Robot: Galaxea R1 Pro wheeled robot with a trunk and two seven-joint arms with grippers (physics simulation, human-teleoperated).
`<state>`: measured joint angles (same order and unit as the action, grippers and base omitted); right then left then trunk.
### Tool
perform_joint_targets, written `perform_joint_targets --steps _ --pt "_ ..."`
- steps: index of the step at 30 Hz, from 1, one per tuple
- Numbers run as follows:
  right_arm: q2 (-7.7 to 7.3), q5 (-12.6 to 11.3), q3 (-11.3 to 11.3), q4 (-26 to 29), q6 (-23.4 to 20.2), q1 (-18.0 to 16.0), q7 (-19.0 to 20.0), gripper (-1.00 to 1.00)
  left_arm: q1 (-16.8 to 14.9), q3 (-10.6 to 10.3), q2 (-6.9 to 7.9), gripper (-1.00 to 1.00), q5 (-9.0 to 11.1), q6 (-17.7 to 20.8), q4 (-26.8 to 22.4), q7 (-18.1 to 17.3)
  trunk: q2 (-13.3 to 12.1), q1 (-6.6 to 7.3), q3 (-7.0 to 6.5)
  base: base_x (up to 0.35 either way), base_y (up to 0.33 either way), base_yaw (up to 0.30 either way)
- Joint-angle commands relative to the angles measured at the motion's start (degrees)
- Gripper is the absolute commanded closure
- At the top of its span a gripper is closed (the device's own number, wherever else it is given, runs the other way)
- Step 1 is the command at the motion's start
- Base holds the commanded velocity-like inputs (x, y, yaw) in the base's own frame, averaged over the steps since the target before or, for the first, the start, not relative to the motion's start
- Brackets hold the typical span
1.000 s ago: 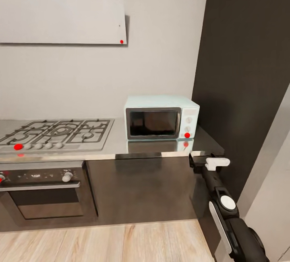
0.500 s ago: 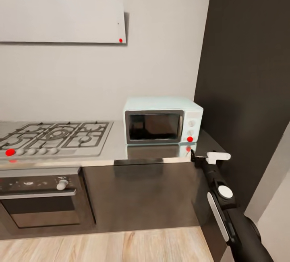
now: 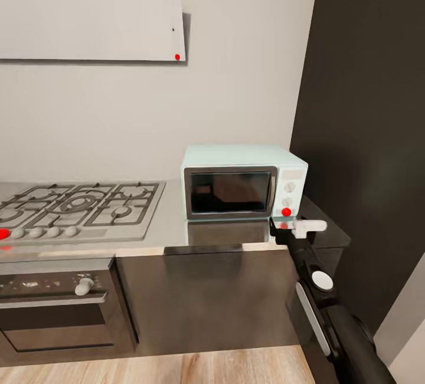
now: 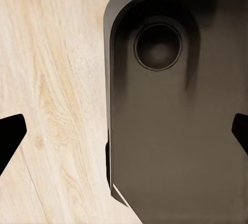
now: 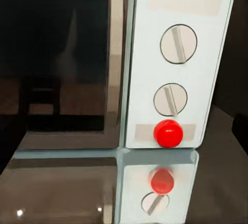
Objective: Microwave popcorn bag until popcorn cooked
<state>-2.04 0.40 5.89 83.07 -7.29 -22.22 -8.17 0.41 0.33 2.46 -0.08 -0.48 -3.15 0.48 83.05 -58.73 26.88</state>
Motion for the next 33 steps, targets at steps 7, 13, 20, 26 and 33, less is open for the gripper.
perform_joint_targets --steps 7,13,20,26,33 --pt "-0.07 0.0 0.2 0.8 -1.6 -3.2 -0.4 -1.0 0.0 0.0 -0.01 -1.0 0.0 -0.1 -0.1 0.0 0.0 0.0 0.05 0.001 0.0 0.0" --pt "-0.07 -0.1 0.2 0.8 -8.1 -4.9 -0.4 -1.0 0.0 0.0 0.0 -1.0 0.0 -0.1 -0.1 0.0 0.0 0.0 0.05 0.0 0.0 0.0" --pt "-0.07 -0.1 4.8 0.8 -8.6 -5.0 -0.4 -1.0 0.0 0.0 0.0 -1.0 0.0 -0.1 -0.1 0.0 0.0 0.0 0.05 0.113 0.018 0.0" --pt "-0.07 -0.1 5.9 0.8 -8.6 -5.0 -0.6 -1.0 0.0 0.0 0.0 -1.0 0.0 -0.1 -0.1 0.0 0.0 0.0 0.05 0.015 0.002 0.0" --pt "-0.07 0.0 7.1 0.8 -8.6 -5.0 -0.7 -1.0 0.0 0.0 0.0 -1.0 0.0 -0.1 -0.1 0.0 0.0 0.0 0.05 0.05 0.0 0.0"
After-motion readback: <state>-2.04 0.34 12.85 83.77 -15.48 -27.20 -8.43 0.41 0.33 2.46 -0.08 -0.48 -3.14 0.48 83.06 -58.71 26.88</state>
